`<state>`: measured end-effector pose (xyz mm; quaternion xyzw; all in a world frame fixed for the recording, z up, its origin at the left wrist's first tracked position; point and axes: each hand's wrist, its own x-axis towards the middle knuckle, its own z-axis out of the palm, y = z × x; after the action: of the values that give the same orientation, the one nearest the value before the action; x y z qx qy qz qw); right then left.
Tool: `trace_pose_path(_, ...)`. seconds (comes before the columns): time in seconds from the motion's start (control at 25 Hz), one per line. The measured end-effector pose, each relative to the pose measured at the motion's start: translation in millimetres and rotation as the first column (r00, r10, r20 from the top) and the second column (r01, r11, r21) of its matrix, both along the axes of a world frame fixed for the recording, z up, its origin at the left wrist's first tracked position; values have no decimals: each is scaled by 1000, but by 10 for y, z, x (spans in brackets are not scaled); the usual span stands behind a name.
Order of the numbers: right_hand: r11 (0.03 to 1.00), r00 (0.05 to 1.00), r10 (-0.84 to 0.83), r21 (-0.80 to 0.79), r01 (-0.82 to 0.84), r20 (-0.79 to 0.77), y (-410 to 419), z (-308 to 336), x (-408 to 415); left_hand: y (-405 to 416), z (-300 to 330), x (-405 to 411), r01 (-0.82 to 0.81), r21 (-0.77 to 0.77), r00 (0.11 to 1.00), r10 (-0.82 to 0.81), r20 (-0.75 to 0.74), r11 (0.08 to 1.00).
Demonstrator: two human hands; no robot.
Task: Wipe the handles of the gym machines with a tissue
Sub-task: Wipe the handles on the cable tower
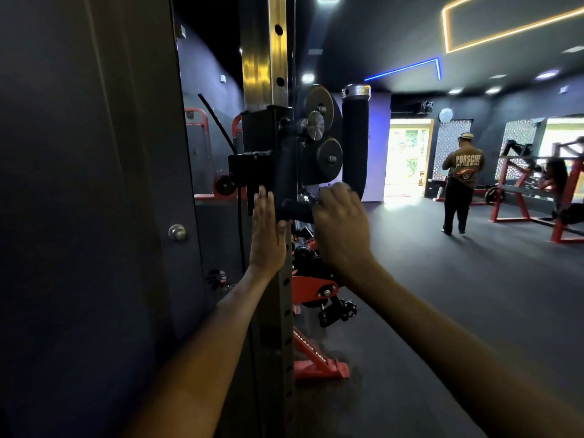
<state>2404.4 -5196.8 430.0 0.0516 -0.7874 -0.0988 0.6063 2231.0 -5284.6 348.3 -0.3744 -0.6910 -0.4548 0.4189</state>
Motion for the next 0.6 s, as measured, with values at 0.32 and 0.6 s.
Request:
trace_pose_path(0.32, 914, 888, -138, 401, -57, 439, 44, 218, -142, -45, -76, -56, -53, -38, 998, 51, -34, 998)
trace_pose_path(0.6, 909, 981, 72, 393, -139, 179, 229, -5, -51, -11, -72, -11, -52, -9, 999, 52, -13, 999)
